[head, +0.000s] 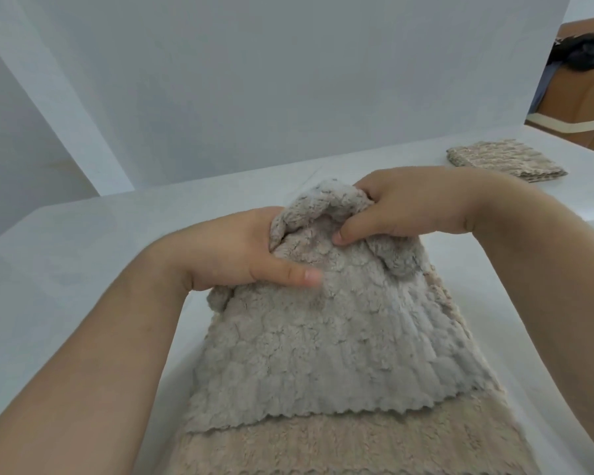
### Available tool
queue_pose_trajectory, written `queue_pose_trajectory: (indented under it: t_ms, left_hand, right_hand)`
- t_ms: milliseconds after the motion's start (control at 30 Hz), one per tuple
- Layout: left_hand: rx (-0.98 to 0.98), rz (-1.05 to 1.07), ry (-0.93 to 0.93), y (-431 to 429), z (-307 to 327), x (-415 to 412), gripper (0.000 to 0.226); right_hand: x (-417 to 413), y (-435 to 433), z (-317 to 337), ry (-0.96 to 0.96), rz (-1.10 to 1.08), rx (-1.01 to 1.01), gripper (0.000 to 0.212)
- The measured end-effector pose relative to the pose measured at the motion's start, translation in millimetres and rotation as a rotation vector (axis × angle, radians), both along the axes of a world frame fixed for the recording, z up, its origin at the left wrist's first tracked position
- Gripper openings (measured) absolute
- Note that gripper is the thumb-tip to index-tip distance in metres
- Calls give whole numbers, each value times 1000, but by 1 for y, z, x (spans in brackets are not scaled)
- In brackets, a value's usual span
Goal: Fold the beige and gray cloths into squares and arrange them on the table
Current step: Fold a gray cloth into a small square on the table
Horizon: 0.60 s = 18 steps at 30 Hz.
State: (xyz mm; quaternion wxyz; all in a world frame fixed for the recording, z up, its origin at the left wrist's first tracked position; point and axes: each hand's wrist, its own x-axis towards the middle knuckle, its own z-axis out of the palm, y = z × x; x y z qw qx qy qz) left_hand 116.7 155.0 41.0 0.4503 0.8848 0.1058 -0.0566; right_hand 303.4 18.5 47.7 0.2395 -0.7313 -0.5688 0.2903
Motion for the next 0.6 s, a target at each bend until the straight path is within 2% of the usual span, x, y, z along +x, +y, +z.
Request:
queue_pose_trajectory:
  t_ms: [67,133,233,300,400,500,600]
  left_hand:
    - [81,-5,135,-1,0,-1,34]
    - [163,38,229,1,-2,-1,26]
    - [225,133,192,9,-8,1,11]
    - [169,183,113,12,-9,1,2]
    - [41,229,2,15,-9,3,15]
    - [-127,217,-89,15,-8,4,36]
    - [-187,126,-130,16,-9,3,58]
  right_hand:
    - [0,0,-1,90,14,35,17]
    - [-1,1,-2,89,39,36,21]
    - [-2,2,-4,121,76,-2,26]
    - [0,2,-5,109,118,-25,34]
    - [1,-2,-4,28,164,-104,45]
    - [0,-2,-4,-174,121,-156,55]
    - [1,1,-5,-234,48,-58,33]
